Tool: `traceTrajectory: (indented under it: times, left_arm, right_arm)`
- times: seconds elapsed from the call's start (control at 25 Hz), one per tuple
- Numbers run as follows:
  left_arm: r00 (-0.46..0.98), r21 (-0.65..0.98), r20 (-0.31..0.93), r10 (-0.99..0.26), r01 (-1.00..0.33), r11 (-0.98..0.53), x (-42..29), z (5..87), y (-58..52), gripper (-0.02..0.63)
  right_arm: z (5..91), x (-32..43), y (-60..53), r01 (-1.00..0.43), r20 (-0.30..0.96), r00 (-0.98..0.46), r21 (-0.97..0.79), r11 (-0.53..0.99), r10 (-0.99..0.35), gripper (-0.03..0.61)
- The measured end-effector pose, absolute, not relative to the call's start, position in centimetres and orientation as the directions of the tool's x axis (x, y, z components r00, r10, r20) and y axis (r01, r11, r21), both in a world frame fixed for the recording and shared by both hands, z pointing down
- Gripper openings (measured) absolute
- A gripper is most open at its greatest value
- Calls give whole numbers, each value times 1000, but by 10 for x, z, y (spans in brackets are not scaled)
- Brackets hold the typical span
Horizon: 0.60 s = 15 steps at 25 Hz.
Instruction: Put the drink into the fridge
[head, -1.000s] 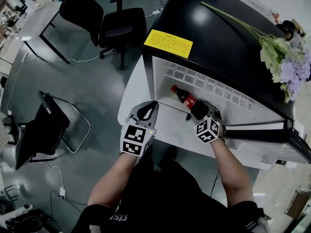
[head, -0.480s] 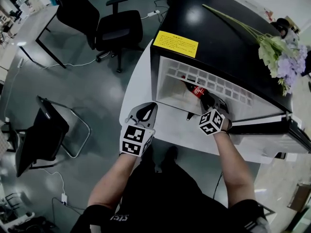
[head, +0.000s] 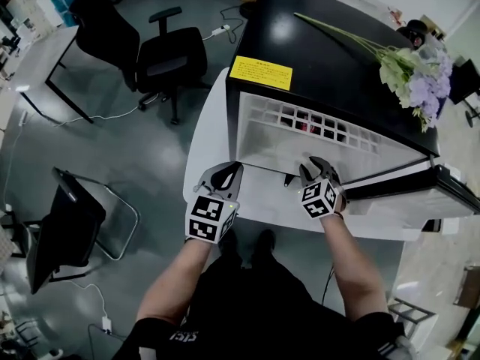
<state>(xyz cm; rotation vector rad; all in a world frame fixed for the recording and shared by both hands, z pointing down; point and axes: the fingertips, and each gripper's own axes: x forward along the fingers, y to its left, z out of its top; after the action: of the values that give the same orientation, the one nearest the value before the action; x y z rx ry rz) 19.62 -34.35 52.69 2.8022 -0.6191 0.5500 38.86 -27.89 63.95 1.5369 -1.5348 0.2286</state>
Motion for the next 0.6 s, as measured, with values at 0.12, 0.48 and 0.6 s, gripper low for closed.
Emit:
traceTrajectory:
  times: [0.12,0.48,0.6]
  left_arm:
    - [851,131,395,-347,-426,-895,193,521,-343,18]
    - [883,129,362,-298,-364,-922,165,500,-339,18]
    - [898,120,344,-276,-334,-935,160,492,-335,18]
  right_arm:
    - [633,383,-267,-895,680,208,422,144,-703,133]
    - [590,351,-237,-931,620,252,365,-11,-743,107]
    - [572,337,-225,-939,590,263,339,-62,-764,100]
